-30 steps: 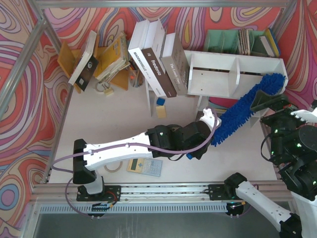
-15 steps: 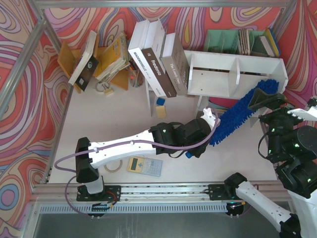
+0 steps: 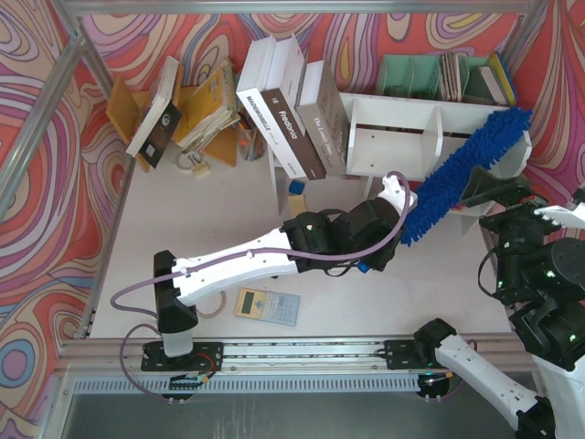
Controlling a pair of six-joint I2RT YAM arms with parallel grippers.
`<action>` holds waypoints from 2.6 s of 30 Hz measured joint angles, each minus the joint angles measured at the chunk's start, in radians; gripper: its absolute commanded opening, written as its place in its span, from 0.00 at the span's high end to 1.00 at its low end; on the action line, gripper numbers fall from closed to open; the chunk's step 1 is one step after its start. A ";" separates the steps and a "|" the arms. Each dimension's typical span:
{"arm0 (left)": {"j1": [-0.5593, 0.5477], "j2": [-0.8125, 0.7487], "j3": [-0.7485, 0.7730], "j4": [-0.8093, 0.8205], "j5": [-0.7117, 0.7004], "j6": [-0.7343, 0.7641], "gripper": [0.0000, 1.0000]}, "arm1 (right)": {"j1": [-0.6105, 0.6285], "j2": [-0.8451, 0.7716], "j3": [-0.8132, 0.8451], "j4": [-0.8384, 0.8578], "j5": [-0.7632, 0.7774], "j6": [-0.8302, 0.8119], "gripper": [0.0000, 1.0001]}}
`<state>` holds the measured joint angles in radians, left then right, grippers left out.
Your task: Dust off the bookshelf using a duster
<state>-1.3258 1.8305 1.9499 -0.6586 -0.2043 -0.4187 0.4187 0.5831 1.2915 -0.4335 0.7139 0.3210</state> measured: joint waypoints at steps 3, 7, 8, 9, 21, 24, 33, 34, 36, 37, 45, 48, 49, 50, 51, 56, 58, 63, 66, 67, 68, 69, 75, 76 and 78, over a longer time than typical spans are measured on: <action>0.000 0.008 0.001 -0.002 0.001 0.000 1.00 | 0.000 -0.011 0.000 -0.001 0.003 0.002 0.02; 0.000 0.010 -0.023 0.004 0.006 -0.012 1.00 | 0.000 -0.021 -0.001 -0.002 0.011 0.001 0.02; 0.000 0.010 -0.033 0.006 0.010 -0.015 1.00 | 0.000 -0.021 -0.001 -0.002 0.012 0.001 0.02; 0.000 0.010 -0.048 0.007 0.013 -0.020 1.00 | 0.000 -0.021 -0.001 -0.003 0.013 0.001 0.01; -0.042 0.010 -0.092 -0.053 0.013 -0.076 1.00 | 0.000 -0.021 -0.008 -0.006 0.015 0.024 0.02; -0.055 0.010 -0.073 -0.083 0.005 -0.087 1.00 | 0.000 -0.021 -0.009 -0.014 0.015 0.036 0.02; -0.090 0.008 0.024 -0.192 0.001 -0.074 1.00 | 0.000 -0.021 -0.009 -0.043 0.019 0.067 0.02; -0.096 0.005 0.019 -0.200 0.002 -0.074 1.00 | 0.000 -0.021 -0.009 -0.047 0.020 0.069 0.02; -0.103 -0.008 -0.008 -0.205 0.002 -0.074 1.00 | 0.000 -0.021 -0.009 -0.051 0.022 0.072 0.02; -0.106 -0.020 -0.027 -0.206 0.002 -0.073 1.00 | 0.000 -0.021 -0.009 -0.052 0.023 0.074 0.02; -0.110 -0.105 -0.100 -0.200 -0.026 -0.070 1.00 | 0.000 -0.021 -0.009 -0.058 0.023 0.090 0.02; -0.109 -0.085 -0.069 -0.203 -0.044 -0.067 1.00 | 0.000 -0.021 -0.009 -0.059 0.023 0.096 0.02; -0.109 -0.072 -0.052 -0.203 -0.050 -0.065 1.00 | 0.000 -0.021 -0.009 -0.059 0.023 0.097 0.02; -0.108 -0.055 -0.031 -0.204 -0.056 -0.063 1.00 | 0.000 -0.021 -0.009 -0.060 0.023 0.098 0.02; -0.107 -0.039 -0.010 -0.204 -0.060 -0.063 1.00 | 0.000 -0.021 -0.009 -0.061 0.023 0.099 0.02; -0.082 0.069 0.116 -0.216 -0.085 -0.064 1.00 | 0.000 -0.028 -0.009 -0.069 0.027 0.099 0.02; -0.069 0.113 0.173 -0.232 -0.105 -0.067 1.00 | 0.000 -0.035 -0.009 -0.070 0.031 0.099 0.02; -0.057 0.208 0.329 -0.319 -0.147 -0.092 1.00 | 0.000 -0.045 -0.010 -0.071 0.037 0.099 0.02; -0.061 0.209 0.331 -0.356 -0.161 -0.118 1.00 | 0.000 -0.045 -0.012 -0.070 0.038 0.098 0.02; -0.061 0.206 0.322 -0.360 -0.167 -0.129 1.00 | 0.000 -0.045 -0.014 -0.071 0.039 0.098 0.02; -0.061 0.197 0.301 -0.360 -0.174 -0.140 1.00 | 0.000 -0.045 -0.016 -0.070 0.040 0.098 0.02; -0.061 0.182 0.268 -0.360 -0.181 -0.148 1.00 | 0.000 -0.045 -0.021 -0.069 0.042 0.098 0.02; -0.071 0.082 0.129 -0.309 -0.190 -0.173 1.00 | 0.000 -0.047 -0.050 -0.070 0.044 0.099 0.02; -0.072 0.063 0.114 -0.304 -0.191 -0.177 1.00 | 0.000 -0.048 -0.053 -0.070 0.044 0.099 0.02; -0.077 0.030 0.089 -0.296 -0.193 -0.185 1.00 | 0.000 -0.050 -0.057 -0.070 0.044 0.100 0.02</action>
<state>-1.4029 1.8603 2.0388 -0.9550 -0.3977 -0.6037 0.4187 0.5335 1.2346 -0.5037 0.7578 0.4206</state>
